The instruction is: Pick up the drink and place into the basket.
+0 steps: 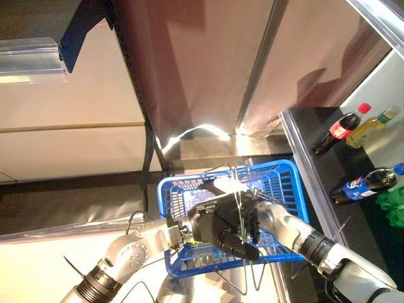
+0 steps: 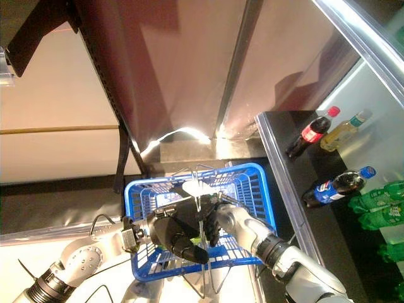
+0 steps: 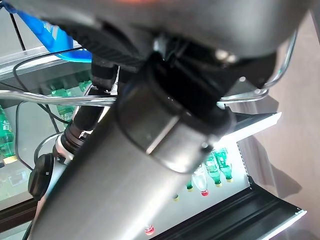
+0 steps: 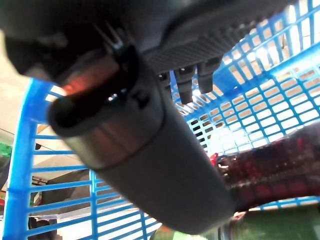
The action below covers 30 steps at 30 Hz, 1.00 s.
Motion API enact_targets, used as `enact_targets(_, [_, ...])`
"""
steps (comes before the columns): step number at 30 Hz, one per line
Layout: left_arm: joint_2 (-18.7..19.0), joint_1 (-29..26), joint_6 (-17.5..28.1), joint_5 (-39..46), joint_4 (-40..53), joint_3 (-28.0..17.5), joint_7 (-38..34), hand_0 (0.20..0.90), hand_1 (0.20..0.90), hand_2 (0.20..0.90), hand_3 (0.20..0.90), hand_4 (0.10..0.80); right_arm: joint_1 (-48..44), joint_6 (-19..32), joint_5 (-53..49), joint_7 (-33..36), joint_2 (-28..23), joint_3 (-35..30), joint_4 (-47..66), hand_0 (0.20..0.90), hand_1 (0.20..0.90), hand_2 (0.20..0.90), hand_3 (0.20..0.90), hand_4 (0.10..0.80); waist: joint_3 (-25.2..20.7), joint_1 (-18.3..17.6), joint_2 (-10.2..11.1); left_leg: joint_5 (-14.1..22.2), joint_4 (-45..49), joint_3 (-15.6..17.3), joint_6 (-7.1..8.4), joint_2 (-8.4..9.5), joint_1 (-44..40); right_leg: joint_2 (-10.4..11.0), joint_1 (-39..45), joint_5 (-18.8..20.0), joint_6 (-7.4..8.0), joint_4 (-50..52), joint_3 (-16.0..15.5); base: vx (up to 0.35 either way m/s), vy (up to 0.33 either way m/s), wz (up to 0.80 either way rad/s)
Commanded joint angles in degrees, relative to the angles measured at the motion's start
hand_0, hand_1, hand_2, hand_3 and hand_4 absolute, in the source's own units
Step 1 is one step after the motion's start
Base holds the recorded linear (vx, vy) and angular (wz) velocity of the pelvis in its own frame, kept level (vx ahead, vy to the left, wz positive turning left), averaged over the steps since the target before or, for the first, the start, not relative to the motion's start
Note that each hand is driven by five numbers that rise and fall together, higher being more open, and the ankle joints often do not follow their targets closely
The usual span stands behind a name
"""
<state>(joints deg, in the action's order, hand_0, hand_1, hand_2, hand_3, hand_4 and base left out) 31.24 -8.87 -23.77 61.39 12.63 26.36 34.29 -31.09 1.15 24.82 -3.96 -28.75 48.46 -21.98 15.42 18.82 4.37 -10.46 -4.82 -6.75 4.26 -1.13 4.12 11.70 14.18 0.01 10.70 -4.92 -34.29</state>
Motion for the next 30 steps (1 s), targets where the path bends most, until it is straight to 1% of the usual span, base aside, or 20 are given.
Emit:
enact_targets(1, [-13.1, -10.3, 9.8, 11.2, 15.2, 0.5, 10.8, 0.3, 0.3, 0.3, 0.2, 0.1, -4.8, 2.9, 0.9, 2.9, 0.9, 0.8, -0.2, 0.9, 0.9, 0.9, 0.9, 0.8, -11.3, 0.9, 0.1, 5.1, -0.2, -1.5, 0.07, 0.94, -3.7, -2.5, -1.7, 0.9, -2.78, 1.0, 2.0, 0.0, 0.0, 0.0])
enact_targets(8, [-13.1, -10.2, 10.5, 11.1, 15.4, 0.2, 9.9, 0.3, 0.3, 0.3, 0.2, 0.1, -4.5, 2.7, 0.5, 3.0, 0.9, 0.5, 0.1, 0.9, 0.9, 0.9, 0.9, 0.8, -11.4, 0.7, 0.1, 5.1, -0.2, -1.2, 0.02, 0.92, -3.8, -2.6, -1.7, 0.9, -2.84, 1.0, 2.2, 0.0, 0.0, 0.0])
enact_targets(14, [-13.1, -9.7, 13.9, 11.2, 15.0, -0.9, 4.5, 0.3, 0.3, 0.3, 0.2, 0.1, -3.4, 2.1, -1.4, 3.6, 1.0, -1.1, 1.1, 0.9, 0.9, 0.9, 0.9, 0.8, -11.3, 0.5, 0.0, 5.0, -0.2, -1.0, -0.01, 0.86, -3.9, -2.5, -1.8, 1.0, -2.74, 1.0, 2.3, 0.0, 0.0, 0.0])
enact_targets(15, [-12.8, -9.3, 15.1, 11.4, 14.8, -1.6, 3.3, 0.3, 0.3, 0.3, 0.2, 0.1, -2.7, 2.2, -1.9, 3.9, 0.6, -1.6, 1.5, 0.9, 0.9, 0.9, 0.9, 0.8, -11.3, 0.4, -0.1, 5.0, -0.2, -0.9, -0.05, 0.85, -3.8, -2.5, -1.8, 1.0, -2.71, 1.0, 2.3, 0.0, 0.0, 0.0])
enact_targets(19, [-11.8, -7.7, 17.2, 11.7, 14.4, -3.9, 1.4, 0.3, 0.3, 0.3, 0.2, 0.1, -0.9, 2.5, -3.1, 4.2, -0.8, -3.6, 3.6, 0.9, 0.9, 0.9, 0.9, 0.8, -11.2, 0.1, -0.1, 5.0, -0.2, -0.3, -0.1, 0.81, -3.9, -2.5, -1.8, 1.0, -2.63, 1.1, 2.6, 0.0, 0.0, 0.0])
enact_targets(25, [-10.4, -5.2, 18.9, 13.0, 14.0, -7.4, -0.7, 0.3, 0.3, 0.3, 0.2, 0.1, 1.4, 2.7, -3.9, 4.8, -2.5, -7.0, 7.4, 0.9, 0.9, 0.9, 0.9, 0.8, -10.8, -0.3, -0.2, 5.0, -0.2, 0.6, -0.22, 0.6, -4.2, -2.4, -1.8, 1.1, -2.47, 1.0, 2.9, -0.002, 0.002, -0.01])
enact_targets(30, [-10.4, -3.7, 20.5, 13.2, 13.4, -9.5, -3.9, 0.3, 0.3, 0.3, 0.2, 0.1, 3.2, 3.2, -4.1, 4.9, -3.5, -9.6, 9.8, 0.9, 0.9, 0.9, 0.9, 0.8, -10.6, -0.8, -0.1, 5.1, -0.2, 1.5, -0.37, 0.52, -4.4, -2.3, -1.7, 1.3, -2.32, 0.9, 3.2, -0.008, 0.008, -0.08])
